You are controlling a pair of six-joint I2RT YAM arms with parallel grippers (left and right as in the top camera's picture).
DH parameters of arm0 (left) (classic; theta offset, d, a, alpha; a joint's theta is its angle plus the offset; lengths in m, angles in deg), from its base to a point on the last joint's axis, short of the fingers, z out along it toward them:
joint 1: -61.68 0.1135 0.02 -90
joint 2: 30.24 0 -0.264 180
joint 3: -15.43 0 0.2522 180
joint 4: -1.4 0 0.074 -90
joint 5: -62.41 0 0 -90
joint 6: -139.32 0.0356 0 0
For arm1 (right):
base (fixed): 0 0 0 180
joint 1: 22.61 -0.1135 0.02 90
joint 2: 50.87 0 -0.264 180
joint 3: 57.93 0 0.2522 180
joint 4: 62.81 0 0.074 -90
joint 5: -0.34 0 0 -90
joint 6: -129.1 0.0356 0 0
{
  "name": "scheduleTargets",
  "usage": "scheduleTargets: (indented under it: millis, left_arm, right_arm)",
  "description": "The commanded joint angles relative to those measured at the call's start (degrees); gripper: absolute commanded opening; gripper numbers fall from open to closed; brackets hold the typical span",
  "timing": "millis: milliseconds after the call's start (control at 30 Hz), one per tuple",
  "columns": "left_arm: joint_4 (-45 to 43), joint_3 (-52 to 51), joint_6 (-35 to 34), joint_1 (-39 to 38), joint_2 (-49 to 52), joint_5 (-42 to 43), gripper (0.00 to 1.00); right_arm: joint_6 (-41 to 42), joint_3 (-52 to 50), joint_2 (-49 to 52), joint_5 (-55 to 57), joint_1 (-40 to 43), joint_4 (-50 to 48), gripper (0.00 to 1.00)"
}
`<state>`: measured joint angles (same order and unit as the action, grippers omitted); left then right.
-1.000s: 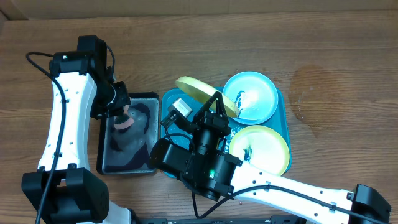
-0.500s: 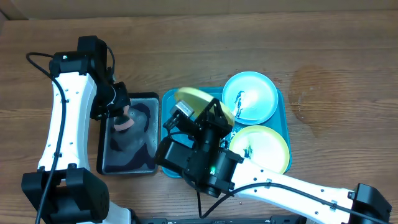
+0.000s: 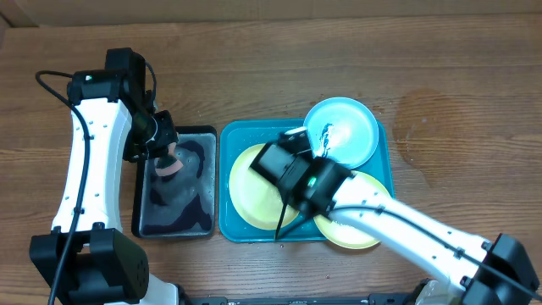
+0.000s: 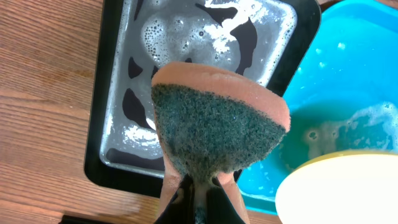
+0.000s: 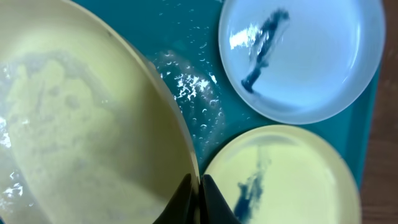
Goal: Clean dirty plates on tray and stack at the side
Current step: 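Carry the yellow plate right and set it on the table beside the tray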
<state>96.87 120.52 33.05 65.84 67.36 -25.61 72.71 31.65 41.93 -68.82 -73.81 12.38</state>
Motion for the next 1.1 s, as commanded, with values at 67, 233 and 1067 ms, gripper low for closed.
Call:
scheduleTargets:
  millis: [67, 233, 1067]
  left_arm:
    - [-0.2, 0.5, 1.3, 0.0, -0.8, 0.7, 0.04]
    - [-0.1, 0.5, 1.5, -0.1, -0.8, 0.7, 0.04]
    - [0.0, 0.5, 1.5, -0.1, -0.8, 0.9, 0.04]
  right_arm:
    - [4.9, 1.3, 0.5, -18.0, 15.6, -5.7, 0.04]
    - [4.9, 1.3, 0.6, -24.8, 32.1, -8.3, 0.04]
    - [-8.6, 1.3, 18.0, -32.5, 80.7, -10.4, 0.04]
